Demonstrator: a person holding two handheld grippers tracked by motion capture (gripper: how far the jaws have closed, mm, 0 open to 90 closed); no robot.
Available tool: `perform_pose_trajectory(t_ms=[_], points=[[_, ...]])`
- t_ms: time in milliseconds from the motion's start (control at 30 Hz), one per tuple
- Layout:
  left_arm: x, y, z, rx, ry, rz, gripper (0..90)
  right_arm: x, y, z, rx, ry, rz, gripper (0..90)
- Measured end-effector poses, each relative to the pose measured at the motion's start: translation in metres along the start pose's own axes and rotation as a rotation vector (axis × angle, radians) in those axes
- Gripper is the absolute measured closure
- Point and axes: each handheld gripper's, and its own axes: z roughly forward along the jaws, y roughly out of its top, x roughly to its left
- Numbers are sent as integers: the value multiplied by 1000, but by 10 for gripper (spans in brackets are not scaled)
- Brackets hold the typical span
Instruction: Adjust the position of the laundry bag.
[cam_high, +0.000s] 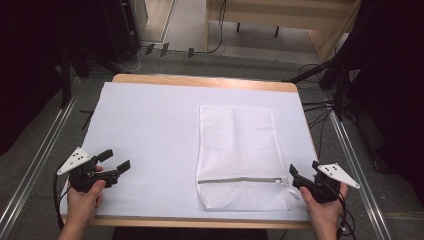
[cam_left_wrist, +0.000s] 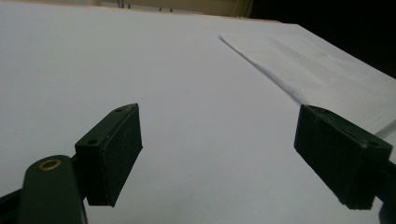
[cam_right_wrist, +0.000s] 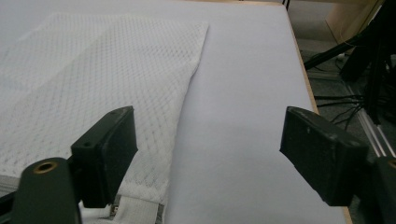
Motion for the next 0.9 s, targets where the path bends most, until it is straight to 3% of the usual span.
perform_pose_trajectory(t_ms=[167, 300, 333, 367, 400, 567, 667, 700, 800, 900], points=[[-15, 4, 7, -17, -41, -5, 171, 9, 2, 1, 5, 6, -46, 152], [-27, 5, 19, 3, -58, 13, 211, 8, 4, -4, -15, 19, -18, 186], [-36, 7, 29, 19, -69, 16, 222, 4, 2, -8, -51, 44, 20, 249], [-36, 7, 29, 19, -69, 16, 233, 4, 2, -8, -51, 44, 20, 249], [-47, 9, 41, 42, -64, 11, 252, 1, 0, -9, -69, 56, 30, 276], [-73, 14, 79, 178, -43, 40, 323, 0, -3, -8, -82, 54, 50, 326], [-85, 15, 98, 192, -59, 34, 361, 0, -5, -7, -75, 40, 29, 330], [-85, 15, 98, 192, -59, 34, 372, 0, -5, -7, -75, 40, 29, 330], [-95, 16, 119, 206, -52, 7, 405, 0, -7, -7, -83, 36, 45, 340], [-105, 18, 132, 212, -34, 27, 429, -1, -7, -8, -90, 31, 44, 343]])
